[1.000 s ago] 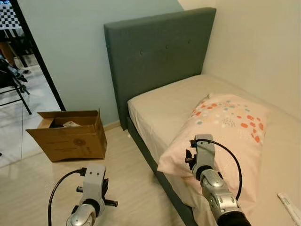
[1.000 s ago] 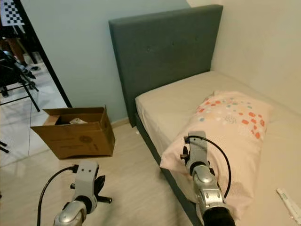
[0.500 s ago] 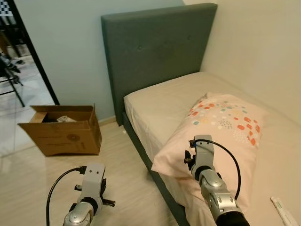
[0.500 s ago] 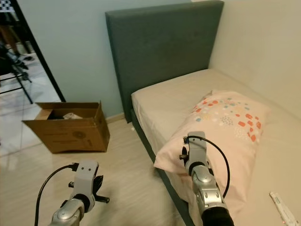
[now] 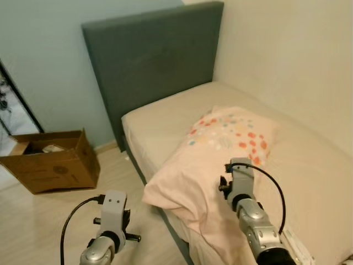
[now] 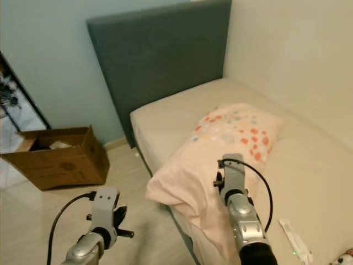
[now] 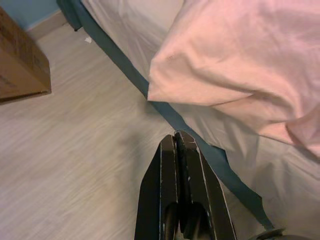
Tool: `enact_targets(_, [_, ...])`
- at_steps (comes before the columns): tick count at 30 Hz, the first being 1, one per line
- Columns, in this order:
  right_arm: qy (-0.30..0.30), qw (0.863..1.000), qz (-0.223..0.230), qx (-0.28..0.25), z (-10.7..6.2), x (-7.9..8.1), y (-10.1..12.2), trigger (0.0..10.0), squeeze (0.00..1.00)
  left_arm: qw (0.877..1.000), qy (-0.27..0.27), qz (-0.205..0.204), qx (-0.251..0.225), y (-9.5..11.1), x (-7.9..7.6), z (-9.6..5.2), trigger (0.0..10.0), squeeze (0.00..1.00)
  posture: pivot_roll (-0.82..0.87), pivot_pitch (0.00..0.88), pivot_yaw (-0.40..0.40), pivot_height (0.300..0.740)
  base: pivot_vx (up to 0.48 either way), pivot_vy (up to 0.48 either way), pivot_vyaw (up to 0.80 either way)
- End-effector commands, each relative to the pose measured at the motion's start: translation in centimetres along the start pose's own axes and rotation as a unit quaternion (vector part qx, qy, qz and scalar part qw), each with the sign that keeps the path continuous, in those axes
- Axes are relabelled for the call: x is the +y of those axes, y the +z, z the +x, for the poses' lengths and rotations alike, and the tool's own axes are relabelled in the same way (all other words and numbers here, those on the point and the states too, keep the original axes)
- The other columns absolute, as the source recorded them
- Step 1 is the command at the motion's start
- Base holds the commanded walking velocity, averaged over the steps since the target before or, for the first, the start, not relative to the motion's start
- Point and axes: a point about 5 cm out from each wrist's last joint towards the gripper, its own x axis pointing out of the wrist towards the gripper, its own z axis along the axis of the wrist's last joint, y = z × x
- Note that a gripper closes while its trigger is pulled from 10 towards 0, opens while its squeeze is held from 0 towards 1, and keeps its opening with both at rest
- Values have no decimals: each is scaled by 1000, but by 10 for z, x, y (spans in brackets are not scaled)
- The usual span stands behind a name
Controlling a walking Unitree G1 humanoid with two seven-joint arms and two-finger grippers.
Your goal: Clean up the room
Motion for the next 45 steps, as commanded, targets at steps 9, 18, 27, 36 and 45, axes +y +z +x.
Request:
enact_targets(9, [10, 1000, 3, 7, 0, 8, -2, 10000, 0, 999, 19, 19, 19, -10, 8, -4, 10000, 0, -34, 80, -7, 727, 0, 0, 0])
enact_targets(18, [-10, 1000, 9, -2, 1, 2, 2, 10000, 0, 1000, 16, 26, 7, -7, 7, -3, 10000, 0, -33, 78, -5, 727, 0, 0, 0])
enact_targets(27, [-58, 998, -32, 2, 7, -16, 9, 10000, 0, 999, -23, 42, -22, 3, 0, -3, 10000, 0, -37, 78, -9, 692, 0, 0, 0])
enact_targets(36, [-61, 997, -46, 1, 10, -19, 13, 10000, 0, 998, -20, 41, -37, 8, 3, -3, 10000, 0, -35, 69, -14, 667, 0, 0, 0])
enact_targets(45, [-61, 997, -51, 0, 11, -18, 13, 10000, 0, 998, -23, 41, -42, 10, 5, -4, 10000, 0, -35, 69, -14, 637, 0, 0, 0])
